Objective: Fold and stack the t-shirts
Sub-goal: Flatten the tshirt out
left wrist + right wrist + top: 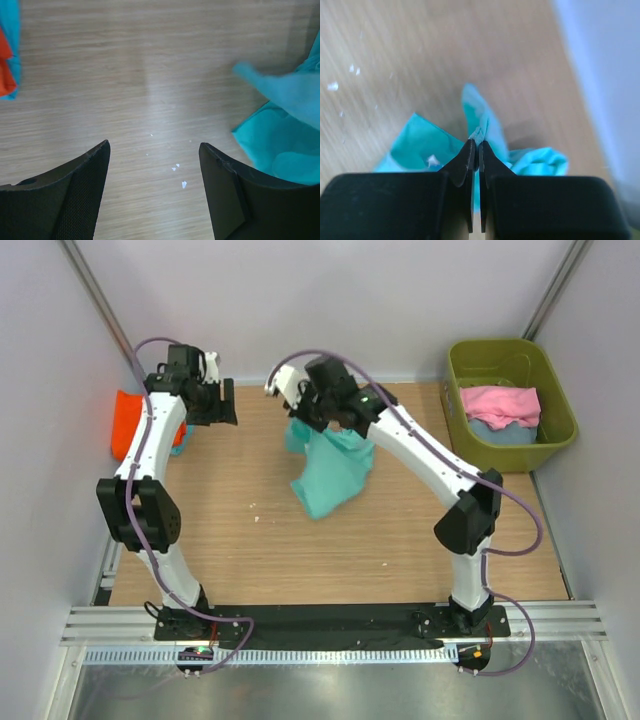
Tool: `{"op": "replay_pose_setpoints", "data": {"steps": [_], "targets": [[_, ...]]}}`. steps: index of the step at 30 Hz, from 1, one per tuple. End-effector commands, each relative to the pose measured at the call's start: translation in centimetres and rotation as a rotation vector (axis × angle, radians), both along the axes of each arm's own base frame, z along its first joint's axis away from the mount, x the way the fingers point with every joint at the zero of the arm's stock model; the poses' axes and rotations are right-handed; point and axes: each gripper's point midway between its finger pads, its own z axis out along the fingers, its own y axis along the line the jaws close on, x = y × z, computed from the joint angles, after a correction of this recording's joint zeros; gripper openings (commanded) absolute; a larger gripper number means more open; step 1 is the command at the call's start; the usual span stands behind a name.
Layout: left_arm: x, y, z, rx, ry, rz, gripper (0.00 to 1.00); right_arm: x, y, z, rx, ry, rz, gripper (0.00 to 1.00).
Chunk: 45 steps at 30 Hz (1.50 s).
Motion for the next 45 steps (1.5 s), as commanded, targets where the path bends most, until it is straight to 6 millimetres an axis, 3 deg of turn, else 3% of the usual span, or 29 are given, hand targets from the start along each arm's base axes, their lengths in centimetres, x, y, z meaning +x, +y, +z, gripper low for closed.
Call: {"op": "replay_pose_setpoints", "data": {"steps": [1,3,5,6,7,8,10,11,12,13,14,15,17,19,20,21,23,24,25,27,29,33,35,36,37,39,40,41,45], "targets": [[2.8,2.1,3.4,0.016,-0.124,0.071,0.73,-1.3,-1.5,13.1,0.13,-0.224,-0.002,0.03],[3.2,2.3,4.1,0.016,-0.143,0.079,0.73,-1.6,-2.8,16.5,0.159,-0.3,-0.03,0.02],[3.3,1.9,4.4,-0.004,-0.15,0.065,0.73,-1.8,-4.4,18.2,0.163,-0.349,-0.079,0.01],[3.3,1.7,4.5,-0.014,-0.147,0.058,0.73,-2.0,-5.0,17.9,0.148,-0.35,-0.093,0.01],[3.2,1.5,4.5,-0.022,-0.145,0.054,0.73,-2.9,-6.6,19.8,0.169,-0.391,-0.124,0.01],[3.1,1.3,4.4,-0.032,-0.141,0.049,0.73,-3.4,-7.3,20.0,0.17,-0.394,-0.137,0.02],[3.0,1.0,3.9,-0.051,-0.125,0.041,0.73,-4.7,-8.7,18.2,0.158,-0.343,-0.171,0.01],[3.0,0.9,3.7,-0.054,-0.12,0.041,0.73,-5.9,-10.2,19.1,0.183,-0.349,-0.203,0.01],[3.0,0.9,3.5,-0.055,-0.117,0.04,0.73,-6.5,-10.8,16.8,0.153,-0.3,-0.219,0.01],[3.0,0.8,3.1,-0.059,-0.105,0.043,0.73,-7.2,-11.6,15.6,0.155,-0.26,-0.249,0.01],[3.0,0.8,3.0,-0.06,-0.103,0.045,0.73,-8.5,-13.2,16.1,0.174,-0.262,-0.263,0.01],[3.1,0.8,2.9,-0.062,-0.101,0.045,0.73,-9.0,-13.9,12.8,0.117,-0.205,-0.274,0.01],[3.1,0.5,2.7,-0.076,-0.094,0.044,0.73,-10.1,-15.7,10.3,0.069,-0.159,-0.312,0.01],[3.2,0.3,2.7,-0.089,-0.09,0.043,0.72,-11.4,-17.8,6.4,-0.032,-0.103,-0.326,0.01],[3.3,0.2,2.8,-0.094,-0.095,0.042,0.72,-11.9,-18.8,3.3,-0.097,-0.057,-0.335,0.01],[3.4,0.1,2.7,-0.098,-0.093,0.043,0.73,-12.0,-20.0,2.5,-0.124,-0.06,-0.377,0.02],[3.3,-0.2,2.5,-0.102,-0.085,0.034,0.73,-12.1,-21.1,0.4,-0.149,-0.034,-0.428,0.15],[3.3,-0.3,2.4,-0.103,-0.083,0.033,0.72,-11.8,-21.5,0.3,-0.146,-0.038,-0.453,0.55],[3.3,-0.5,2.4,-0.103,-0.083,0.03,0.72,-11.2,-21.6,0.6,-0.136,-0.054,-0.471,0.69],[3.1,-0.6,2.1,-0.101,-0.074,0.025,0.73,-9.8,-20.9,1.6,-0.116,-0.08,-0.473,0.86],[3.1,-1.4,1.2,-0.114,-0.054,0.004,0.74,-8.5,-20.0,2.5,-0.082,-0.097,-0.458,0.87],[3.2,-4.4,-0.6,-0.142,0.003,-0.097,0.71,-6.0,-18.9,1.3,-0.045,-0.042,-0.464,0.87],[3.3,-6.1,-3.3,-0.127,0.07,-0.149,0.69,-4.3,-18.7,0.2,-0.02,0.009,-0.487,0.86],[3.9,-6.7,-3.1,-0.132,0.058,-0.16,0.68,-3.7,-18.8,0.0,-0.005,0.021,-0.504,0.86],[4.2,-7.8,-4.7,-0.136,0.086,-0.184,0.66,-3.1,-18.8,-0.5,0.002,0.036,-0.522,0.86],[5.0,-9.1,-5.5,-0.132,0.081,-0.231,0.62,-1.9,-19.5,-1.7,-0.002,0.062,-0.556,0.85],[5.9,-10.0,-4.8,-0.109,0.041,-0.261,0.59,-1.7,-19.8,-2.1,-0.014,0.067,-0.552,0.85],[6.6,-10.3,-6.5,-0.093,0.059,-0.267,0.55,-1.4,-20.3,-2.8,-0.03,0.078,-0.566,0.84],[8.4,-11.5,-8.9,-0.069,0.053,-0.323,0.45,-1.0,-20.8,-3.4,-0.019,0.095,-0.571,0.82]]}}
